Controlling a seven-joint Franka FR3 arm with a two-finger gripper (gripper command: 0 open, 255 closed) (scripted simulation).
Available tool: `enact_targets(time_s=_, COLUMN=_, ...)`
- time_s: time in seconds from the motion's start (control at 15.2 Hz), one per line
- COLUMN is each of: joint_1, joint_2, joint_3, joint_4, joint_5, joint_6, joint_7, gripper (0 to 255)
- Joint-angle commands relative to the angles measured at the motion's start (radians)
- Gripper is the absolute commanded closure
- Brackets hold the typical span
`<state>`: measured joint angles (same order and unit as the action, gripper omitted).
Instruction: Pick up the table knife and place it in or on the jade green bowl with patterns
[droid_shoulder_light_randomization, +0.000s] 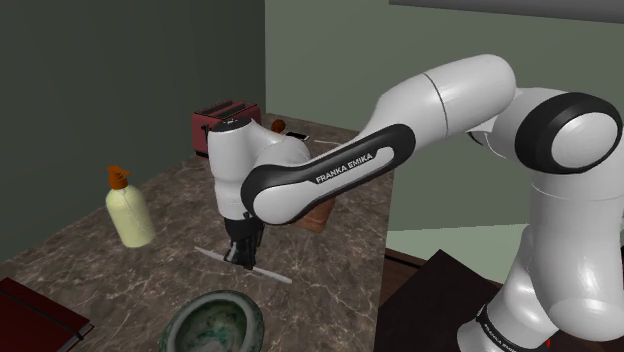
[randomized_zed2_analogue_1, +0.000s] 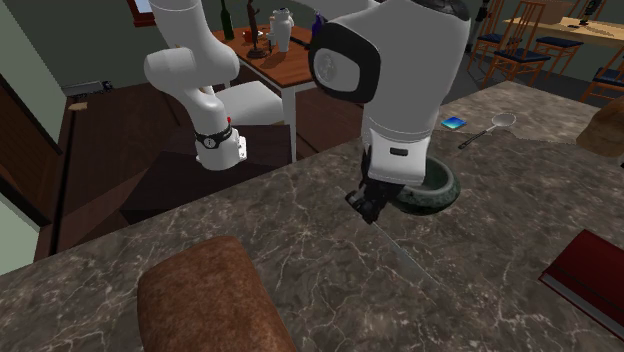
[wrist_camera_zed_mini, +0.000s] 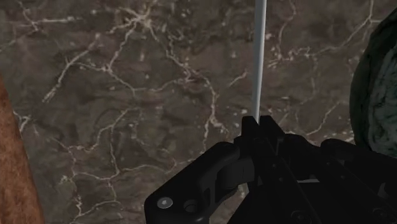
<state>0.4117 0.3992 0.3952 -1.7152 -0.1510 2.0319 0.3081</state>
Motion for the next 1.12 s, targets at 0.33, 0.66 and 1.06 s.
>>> enact_targets(time_s=0.33, joint_1=-0.003, joint_2=-0.034, joint_3=0.008, joint_4=0.049, joint_5=0.017, joint_6=-0.081, joint_7=-0.009, gripper=255)
enact_targets(time_s=0.66, joint_1=-0.003, joint_2=-0.052, joint_3=0.011, joint_4=0.093, joint_5=0.025, joint_6=-0.141, joint_7=-0.014, gripper=255)
enact_targets(time_s=1.06, joint_1=-0.002, joint_2=-0.067, joint_3=0.015, joint_4=0.154, joint_5=0.033, joint_6=-0.216, joint_7=-0.019, gripper=255)
